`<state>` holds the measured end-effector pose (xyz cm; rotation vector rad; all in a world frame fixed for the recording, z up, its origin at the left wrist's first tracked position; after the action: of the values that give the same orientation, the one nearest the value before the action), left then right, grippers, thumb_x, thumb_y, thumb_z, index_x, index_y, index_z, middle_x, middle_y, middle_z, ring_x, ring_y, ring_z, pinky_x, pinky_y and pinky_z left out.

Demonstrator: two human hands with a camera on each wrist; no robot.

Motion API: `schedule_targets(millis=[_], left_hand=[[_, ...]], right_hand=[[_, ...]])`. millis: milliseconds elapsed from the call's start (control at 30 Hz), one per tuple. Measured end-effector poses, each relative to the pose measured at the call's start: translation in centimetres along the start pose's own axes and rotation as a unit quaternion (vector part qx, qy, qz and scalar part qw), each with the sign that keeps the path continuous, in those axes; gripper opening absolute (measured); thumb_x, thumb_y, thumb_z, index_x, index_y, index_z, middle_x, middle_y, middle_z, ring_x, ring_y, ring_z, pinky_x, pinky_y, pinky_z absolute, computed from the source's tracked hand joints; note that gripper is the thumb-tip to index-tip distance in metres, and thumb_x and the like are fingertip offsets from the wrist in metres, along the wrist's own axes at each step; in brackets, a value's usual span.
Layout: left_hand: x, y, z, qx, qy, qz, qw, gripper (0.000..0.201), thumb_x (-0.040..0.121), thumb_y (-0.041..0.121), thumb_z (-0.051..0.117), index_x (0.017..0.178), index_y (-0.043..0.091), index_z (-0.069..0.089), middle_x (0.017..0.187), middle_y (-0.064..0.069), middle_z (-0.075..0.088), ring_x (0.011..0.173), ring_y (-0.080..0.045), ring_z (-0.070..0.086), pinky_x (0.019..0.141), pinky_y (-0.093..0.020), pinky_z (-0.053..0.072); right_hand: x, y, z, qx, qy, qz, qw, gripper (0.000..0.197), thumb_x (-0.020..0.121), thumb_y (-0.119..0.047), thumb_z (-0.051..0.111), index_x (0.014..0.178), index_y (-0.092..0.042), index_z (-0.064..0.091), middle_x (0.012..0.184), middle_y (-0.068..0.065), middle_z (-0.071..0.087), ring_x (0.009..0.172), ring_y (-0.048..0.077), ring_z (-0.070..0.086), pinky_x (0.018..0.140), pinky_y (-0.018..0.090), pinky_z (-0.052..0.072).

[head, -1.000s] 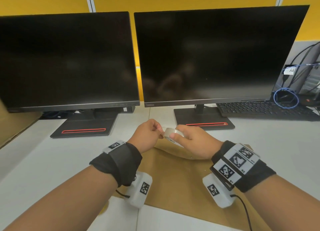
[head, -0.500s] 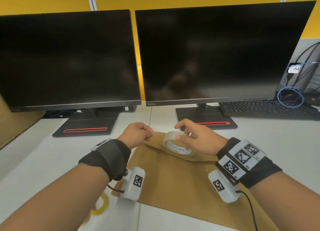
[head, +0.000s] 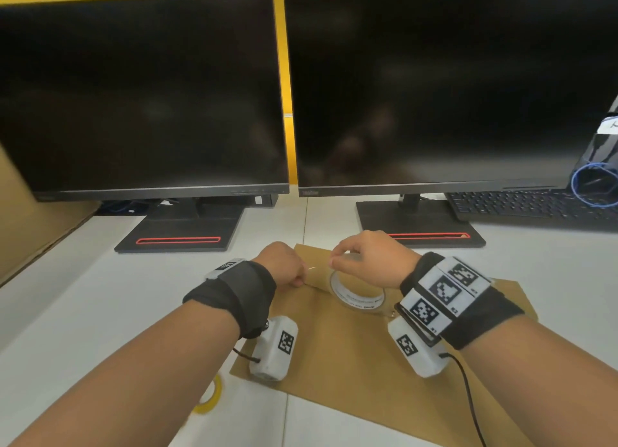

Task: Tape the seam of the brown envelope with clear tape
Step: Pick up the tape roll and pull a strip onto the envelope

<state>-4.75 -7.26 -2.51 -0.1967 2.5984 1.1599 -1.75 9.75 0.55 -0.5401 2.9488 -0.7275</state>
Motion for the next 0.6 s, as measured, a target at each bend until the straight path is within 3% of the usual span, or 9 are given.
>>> schedule_targets(millis=[167,233,300,400,467,533,600], left_hand=[[0.4,0.3,0.0,-0.017,-0.005,-0.080,0.997,0.010,0.095,0.008,0.053,0.092,0.005,0.061,0.068,-0.005,0.062,0.059,-0.014,0.058,0.066,-0.024,0.053],[0.6,0.3,0.1,-0.027,-0.001,-0.093,0.995,0.012,0.096,0.010,0.053,0.091,0.005,0.062,0.063,-0.004,0.061,0.051,-0.012,0.056,0.054,-0.020,0.049],[0.7,0.0,0.0,-0.041,0.002,-0.095,0.995,0.012,0.096,0.008,0.051,0.090,0.004,0.061,0.063,-0.005,0.061,0.043,-0.010,0.057,0.049,-0.019,0.047],[1.2,-1.1,-0.4,-0.073,0.019,-0.053,0.996,0.014,0.095,-0.001,0.047,0.102,0.000,0.060,0.071,-0.006,0.060,0.053,-0.013,0.059,0.054,-0.022,0.050],[1.1,-1.6,-0.5,-0.083,0.028,-0.038,0.995,0.012,0.095,-0.003,0.047,0.099,0.002,0.057,0.071,-0.005,0.060,0.058,-0.014,0.058,0.060,-0.025,0.051],[0.9,-1.8,-0.5,-0.073,0.035,-0.028,0.996,0.011,0.094,-0.003,0.048,0.094,0.003,0.057,0.073,-0.005,0.060,0.060,-0.015,0.059,0.065,-0.027,0.054],[0.5,-1.7,-0.4,-0.047,0.035,-0.019,0.998,0.011,0.092,-0.003,0.050,0.088,0.004,0.057,0.079,-0.009,0.063,0.068,-0.021,0.064,0.075,-0.035,0.057]], right_hand=[[1.3,-0.8,-0.2,-0.059,-0.034,0.014,0.998,0.035,0.093,-0.041,0.052,0.112,-0.018,0.070,0.121,0.001,0.067,0.105,0.016,0.062,0.085,0.025,0.046],[1.6,-0.7,-0.3,-0.079,-0.042,0.017,0.996,0.038,0.093,-0.044,0.051,0.113,-0.018,0.070,0.120,0.001,0.067,0.103,0.017,0.062,0.085,0.027,0.048],[1.5,-0.5,-0.5,-0.076,-0.054,0.025,0.995,0.041,0.092,-0.049,0.051,0.119,-0.022,0.063,0.122,0.001,0.064,0.103,0.018,0.060,0.085,0.027,0.046],[0.8,0.1,-0.6,-0.011,-0.076,0.013,0.997,0.041,0.090,-0.048,0.054,0.125,-0.029,0.047,0.110,0.002,0.063,0.077,0.010,0.059,0.077,0.026,0.049],[0.3,0.5,-0.5,0.019,-0.066,-0.004,0.998,0.037,0.091,-0.044,0.054,0.125,-0.032,0.047,0.100,-0.001,0.061,0.071,0.005,0.056,0.070,0.019,0.048],[0.2,1.0,-0.3,0.017,-0.037,-0.014,0.999,0.034,0.092,-0.042,0.053,0.125,-0.033,0.051,0.106,-0.004,0.062,0.087,0.010,0.059,0.074,0.016,0.045],[0.4,1.1,0.0,0.004,-0.023,-0.024,0.999,0.033,0.093,-0.042,0.052,0.125,-0.035,0.055,0.122,-0.005,0.062,0.109,0.014,0.058,0.090,0.021,0.044]])
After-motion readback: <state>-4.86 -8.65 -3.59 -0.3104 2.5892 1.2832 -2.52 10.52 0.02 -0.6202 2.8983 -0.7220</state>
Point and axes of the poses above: each hand's wrist, its own x-axis towards the middle knuckle, its own z-axis out of the palm, y = z × x, the point moved 1 cm from there along x, towards the middle knuckle
